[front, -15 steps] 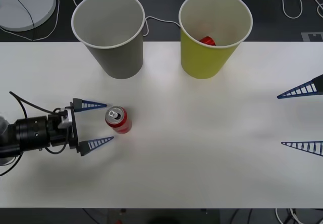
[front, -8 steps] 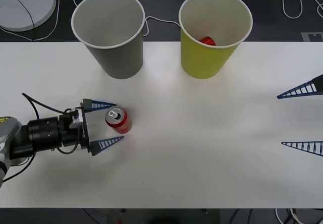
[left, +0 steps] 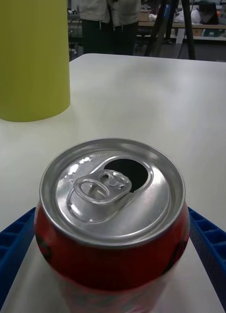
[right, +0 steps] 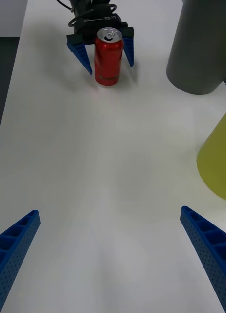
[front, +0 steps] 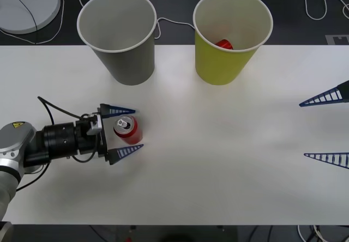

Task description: Put the can into the green bin and the plastic bottle into the gray bin

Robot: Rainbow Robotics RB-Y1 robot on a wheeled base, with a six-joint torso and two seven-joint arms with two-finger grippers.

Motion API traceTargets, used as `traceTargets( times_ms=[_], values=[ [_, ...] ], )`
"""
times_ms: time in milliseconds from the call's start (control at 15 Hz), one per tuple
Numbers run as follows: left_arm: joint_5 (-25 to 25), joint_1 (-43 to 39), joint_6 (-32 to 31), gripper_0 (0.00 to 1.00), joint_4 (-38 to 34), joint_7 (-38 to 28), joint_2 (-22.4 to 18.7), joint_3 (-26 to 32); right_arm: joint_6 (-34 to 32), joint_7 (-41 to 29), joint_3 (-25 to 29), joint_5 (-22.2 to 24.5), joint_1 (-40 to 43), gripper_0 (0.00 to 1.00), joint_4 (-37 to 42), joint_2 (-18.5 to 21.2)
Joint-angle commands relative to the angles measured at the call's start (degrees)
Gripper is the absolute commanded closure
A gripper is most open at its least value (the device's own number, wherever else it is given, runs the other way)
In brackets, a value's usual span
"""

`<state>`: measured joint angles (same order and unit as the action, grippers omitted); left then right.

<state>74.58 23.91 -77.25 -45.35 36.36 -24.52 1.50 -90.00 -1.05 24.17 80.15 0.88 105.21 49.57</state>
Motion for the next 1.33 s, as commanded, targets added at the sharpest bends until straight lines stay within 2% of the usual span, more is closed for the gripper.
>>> traceTargets(
  times_ms=[67,133,667,800,933,1333],
  values=[
    [0.04,-0.01,-0.09,0.91,0.0,-0.32,0.35,0.0,0.0,0.0,0.0,0.01,0.0,0.0,-0.01,0.0],
    [0.04,-0.01,-0.27,1.0,0.0,-0.32,0.52,-0.35,0.0,0.0,0.0,0.01,0.0,0.0,-0.01,0.0],
    [0.13,0.7,-0.36,1.0,-0.09,-1.64,0.35,-0.09,0.0,0.0,0.0,0.01,0.0,0.0,-0.01,0.0],
    [0.3,1.05,-0.36,1.0,-0.53,-2.69,-0.8,-0.18,0.0,0.0,0.0,0.01,0.0,0.0,-0.01,0.0],
    [3.47,0.96,-0.62,1.0,-5.28,-8.5,-2.82,-0.09,0.0,0.0,0.0,0.01,0.0,0.0,-0.01,0.0],
    [6.54,0.96,-3.61,1.0,-14.15,-21.94,-12.14,-0.09,0.0,0.0,0.0,0.01,0.0,0.0,-0.01,0.0]
  ],
)
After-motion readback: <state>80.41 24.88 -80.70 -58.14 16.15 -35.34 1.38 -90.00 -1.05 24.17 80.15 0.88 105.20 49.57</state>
